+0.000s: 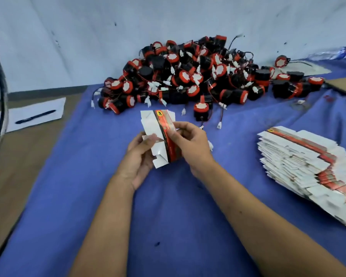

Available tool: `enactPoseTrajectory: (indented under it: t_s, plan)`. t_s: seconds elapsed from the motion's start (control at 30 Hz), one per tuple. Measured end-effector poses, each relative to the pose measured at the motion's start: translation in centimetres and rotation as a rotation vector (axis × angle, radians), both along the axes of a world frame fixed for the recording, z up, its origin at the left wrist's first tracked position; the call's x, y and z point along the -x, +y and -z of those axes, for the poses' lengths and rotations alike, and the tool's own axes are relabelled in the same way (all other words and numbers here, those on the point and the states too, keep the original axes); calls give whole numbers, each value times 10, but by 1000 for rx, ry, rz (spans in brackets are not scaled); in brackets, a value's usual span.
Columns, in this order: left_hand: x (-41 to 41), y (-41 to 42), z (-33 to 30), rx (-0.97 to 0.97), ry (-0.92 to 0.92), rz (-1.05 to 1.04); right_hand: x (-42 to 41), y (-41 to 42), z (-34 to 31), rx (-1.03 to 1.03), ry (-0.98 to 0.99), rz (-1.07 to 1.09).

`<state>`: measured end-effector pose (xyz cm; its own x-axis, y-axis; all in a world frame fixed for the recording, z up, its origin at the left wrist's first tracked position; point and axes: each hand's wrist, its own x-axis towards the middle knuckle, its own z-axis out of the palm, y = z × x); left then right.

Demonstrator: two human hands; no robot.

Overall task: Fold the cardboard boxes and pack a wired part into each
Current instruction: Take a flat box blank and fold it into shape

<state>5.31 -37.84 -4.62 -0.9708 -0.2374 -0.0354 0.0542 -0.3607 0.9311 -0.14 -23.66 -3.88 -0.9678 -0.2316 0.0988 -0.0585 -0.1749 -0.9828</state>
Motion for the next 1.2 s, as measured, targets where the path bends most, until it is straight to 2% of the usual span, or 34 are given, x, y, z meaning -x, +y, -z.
enactPoseTrajectory:
  t_s: [0.1,0.17,0.23,0.33,0.4,0.6,0.73,0.83,0.93,1.03,1.2]
  plan:
    - [3,-4,3,-69,27,74,4,13,2,101,-19,-94]
    - [8,0,7,-101,49,30,6,21,1,197,-42,-152]
    - [13,5,7,-54,64,-67,7,25,-2,236,-32,-168]
    - [17,17,9,121,66,-30,3,25,-5,136,33,-168]
    - [14,26,9,168,52,25,1,26,-4,76,58,-180]
    - [11,21,2,10,-39,-173,-3,45,-4,-109,173,-409]
    - [13,20,-1,-127,-93,-342,-16,33,7,-330,428,-286]
    - [13,22,1,-42,-71,-430,-22,23,9,-336,489,-208]
    - [11,26,-4,25,-39,-367,-24,22,11,-351,562,-165]
    - [9,33,-14,-18,-10,-216,-22,22,14,-232,474,-71]
    - [3,31,-12,-198,100,66,-16,27,6,187,75,-171]
